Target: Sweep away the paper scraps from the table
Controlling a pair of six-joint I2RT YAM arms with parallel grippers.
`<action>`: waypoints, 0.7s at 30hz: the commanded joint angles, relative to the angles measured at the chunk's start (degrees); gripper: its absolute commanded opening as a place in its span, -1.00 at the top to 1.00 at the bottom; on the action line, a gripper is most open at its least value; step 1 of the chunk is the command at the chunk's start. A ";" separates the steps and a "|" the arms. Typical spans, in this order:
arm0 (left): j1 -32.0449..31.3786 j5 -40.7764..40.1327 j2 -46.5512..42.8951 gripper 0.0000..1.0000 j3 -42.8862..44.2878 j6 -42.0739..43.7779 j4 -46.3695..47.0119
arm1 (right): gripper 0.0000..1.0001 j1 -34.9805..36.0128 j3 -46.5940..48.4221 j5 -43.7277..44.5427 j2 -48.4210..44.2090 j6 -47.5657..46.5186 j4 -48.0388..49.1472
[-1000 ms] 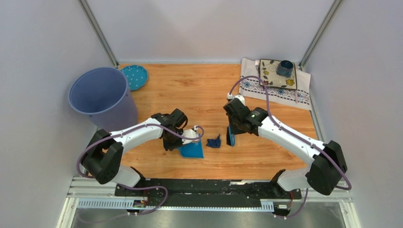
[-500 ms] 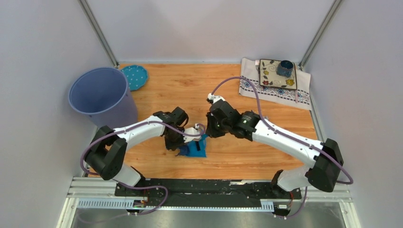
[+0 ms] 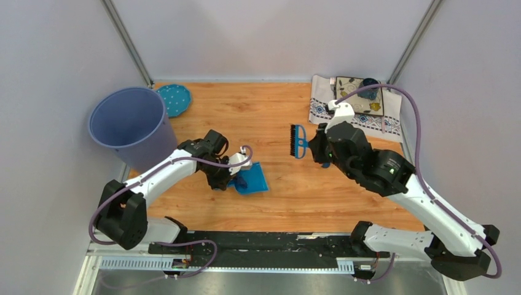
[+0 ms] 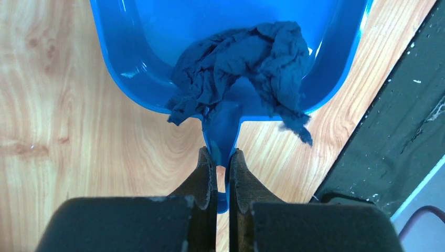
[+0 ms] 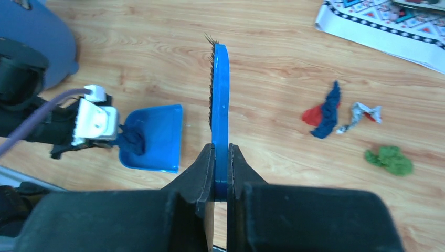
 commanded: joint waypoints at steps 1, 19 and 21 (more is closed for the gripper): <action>2.53 0.72 -3.18 1.00 6.98 -3.71 -2.72 | 1.00 -0.65 1.38 6.17 -2.75 -1.53 -4.39; 31.41 6.69 3.32 1.00 54.16 -8.37 -24.26 | 1.00 -0.83 -4.06 5.55 -10.04 -0.30 -8.79; 34.77 6.87 3.41 1.00 56.73 -8.64 -24.70 | 1.00 -0.92 -5.11 5.12 -10.66 -0.04 -9.05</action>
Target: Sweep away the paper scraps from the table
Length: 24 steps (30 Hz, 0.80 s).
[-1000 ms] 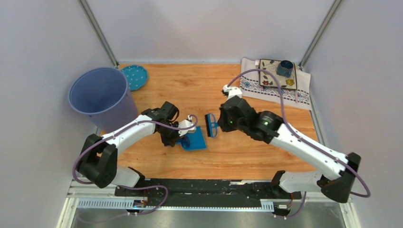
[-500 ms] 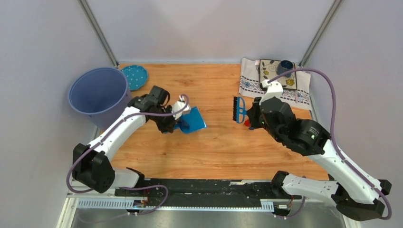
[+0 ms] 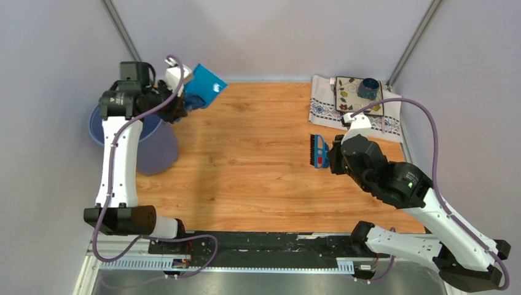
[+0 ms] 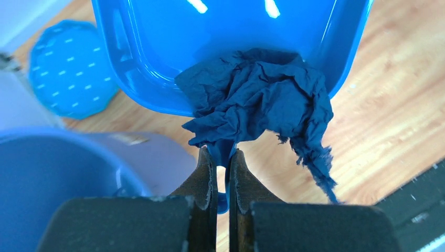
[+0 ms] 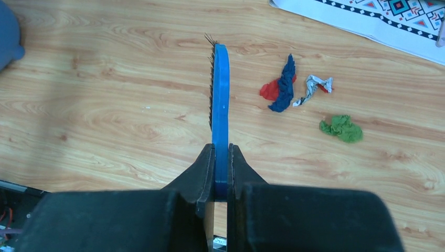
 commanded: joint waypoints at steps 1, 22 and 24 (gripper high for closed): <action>9.35 2.58 0.54 1.00 8.48 -1.95 -4.31 | 1.00 -0.20 -1.58 -0.20 -2.03 0.88 -0.37; 26.79 -40.54 -14.47 1.00 -16.97 31.51 30.55 | 1.00 -0.11 -4.13 -4.24 -0.54 -2.02 3.49; 26.79 -41.53 -17.37 1.00 -22.14 38.98 36.98 | 1.00 -0.20 -3.87 -4.94 0.25 -2.54 4.28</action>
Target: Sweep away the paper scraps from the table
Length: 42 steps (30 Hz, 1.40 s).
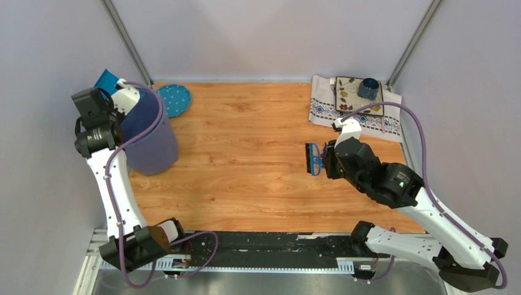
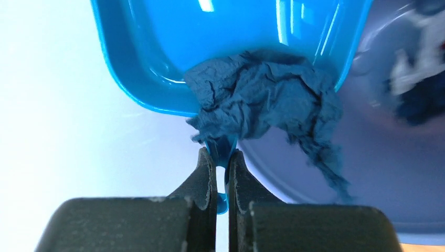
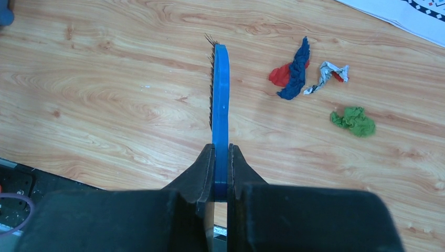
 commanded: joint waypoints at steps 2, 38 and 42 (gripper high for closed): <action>-0.27 -10.78 -7.29 1.00 -10.48 23.32 23.15 | 1.00 -0.11 0.77 -1.36 2.33 -2.02 4.18; -30.97 31.06 -5.01 1.00 -6.23 -18.01 -14.17 | 1.00 -32.97 5.26 -0.82 16.92 -20.12 4.52; -43.93 22.20 -5.37 1.00 -17.86 -20.83 -9.51 | 1.00 -32.80 5.34 -7.07 22.62 -18.73 5.93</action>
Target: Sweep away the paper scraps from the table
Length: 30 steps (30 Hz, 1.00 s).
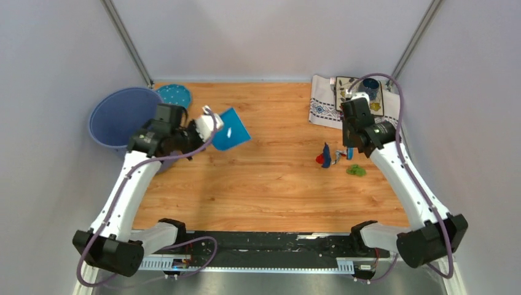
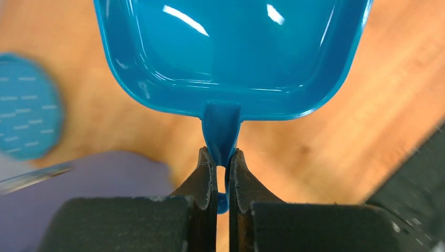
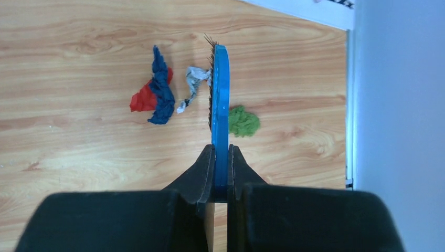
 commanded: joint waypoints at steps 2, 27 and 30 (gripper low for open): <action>-13.79 -5.92 0.34 1.00 -13.22 -7.50 -0.10 | 1.00 0.42 1.67 -5.70 5.20 -0.51 2.85; -19.18 -17.87 10.10 1.00 -31.45 1.73 9.75 | 1.00 25.02 -0.70 -17.73 20.06 -1.67 13.13; -19.18 -17.53 10.46 1.00 -31.89 2.08 9.92 | 1.00 28.54 1.48 -19.32 20.06 0.27 13.40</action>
